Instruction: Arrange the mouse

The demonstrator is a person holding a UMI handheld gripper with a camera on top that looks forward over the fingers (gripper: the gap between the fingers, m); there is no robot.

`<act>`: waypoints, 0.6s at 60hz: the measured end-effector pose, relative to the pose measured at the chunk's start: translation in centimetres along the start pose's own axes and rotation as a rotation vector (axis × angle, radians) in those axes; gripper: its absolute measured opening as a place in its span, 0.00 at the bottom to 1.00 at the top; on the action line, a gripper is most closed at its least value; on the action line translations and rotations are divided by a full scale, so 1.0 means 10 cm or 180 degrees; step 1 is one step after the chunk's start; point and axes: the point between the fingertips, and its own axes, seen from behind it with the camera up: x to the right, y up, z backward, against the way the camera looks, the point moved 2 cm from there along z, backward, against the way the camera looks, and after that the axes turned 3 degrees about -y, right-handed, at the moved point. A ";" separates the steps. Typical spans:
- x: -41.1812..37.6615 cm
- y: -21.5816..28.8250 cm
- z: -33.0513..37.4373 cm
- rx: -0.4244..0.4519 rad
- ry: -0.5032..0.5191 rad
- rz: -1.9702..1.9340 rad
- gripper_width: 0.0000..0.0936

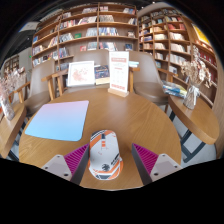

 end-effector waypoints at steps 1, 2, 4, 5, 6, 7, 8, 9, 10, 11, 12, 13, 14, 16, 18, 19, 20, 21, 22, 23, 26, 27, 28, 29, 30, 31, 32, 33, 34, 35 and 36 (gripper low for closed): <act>0.00 0.00 -0.01 0.0003 -0.0002 0.0004 0.90; 0.00 0.01 -0.01 0.0002 0.0000 0.0003 0.90; 0.02 0.02 -0.03 0.0007 0.0002 -0.0015 0.88; 0.03 0.02 -0.04 0.0007 -0.0003 -0.0012 0.88; 0.03 0.02 -0.04 0.0009 -0.0007 -0.0002 0.86; 0.02 0.02 -0.04 0.0012 -0.0002 0.0004 0.83; 0.01 0.02 -0.05 0.0015 0.0011 0.0004 0.80; 0.00 0.02 -0.05 0.0020 0.0019 0.0006 0.77; -0.01 0.03 -0.05 0.0024 0.0022 0.0013 0.74; -0.02 0.03 -0.05 0.0028 0.0029 0.0025 0.72; -0.03 0.03 -0.05 0.0033 0.0046 0.0037 0.69; -0.05 0.03 -0.05 0.0029 0.0073 0.0049 0.65; -0.07 0.03 -0.04 0.0026 0.0104 0.0056 0.56; -0.04 0.03 -0.04 -0.0001 0.0066 0.0021 0.51; -0.02 0.03 -0.04 -0.0045 0.0033 -0.0002 0.50; -0.01 0.04 -0.03 -0.0060 0.0021 -0.0006 0.49; -0.01 0.04 -0.01 -0.0083 0.0018 -0.0012 0.48; -0.02 0.06 0.01 -0.0092 0.0028 -0.0023 0.48; -0.04 0.09 0.05 -0.0080 0.0052 -0.0039 0.48; -0.07 0.14 0.09 -0.0052 0.0082 -0.0055 0.48; -0.14 0.32 0.23 0.0060 0.0149 -0.0037 0.48; -0.17 0.40 0.27 0.0103 0.0164 -0.0031 0.48; -0.20 0.47 0.31 0.0148 0.0181 -0.0030 0.48; -0.24 0.56 0.34 0.0192 0.0202 -0.0027 0.48; -0.29 0.64 0.38 0.0236 0.0227 -0.0018 0.48; -0.34 0.73 0.41 0.0282 0.0255 -0.0008 0.48; -0.39 0.83 0.43 0.0332 0.0285 -0.0003 0.47; -0.44 0.93 0.46 0.0382 0.0307 0.0002 0.48; -0.49 1.02 0.48 0.0441 0.0329 0.0008 0.48; -0.55 1.10 0.50 0.0496 0.0348 0.0016 0.48; -0.61 1.18 0.51 0.0540 0.0364 0.0027 0.48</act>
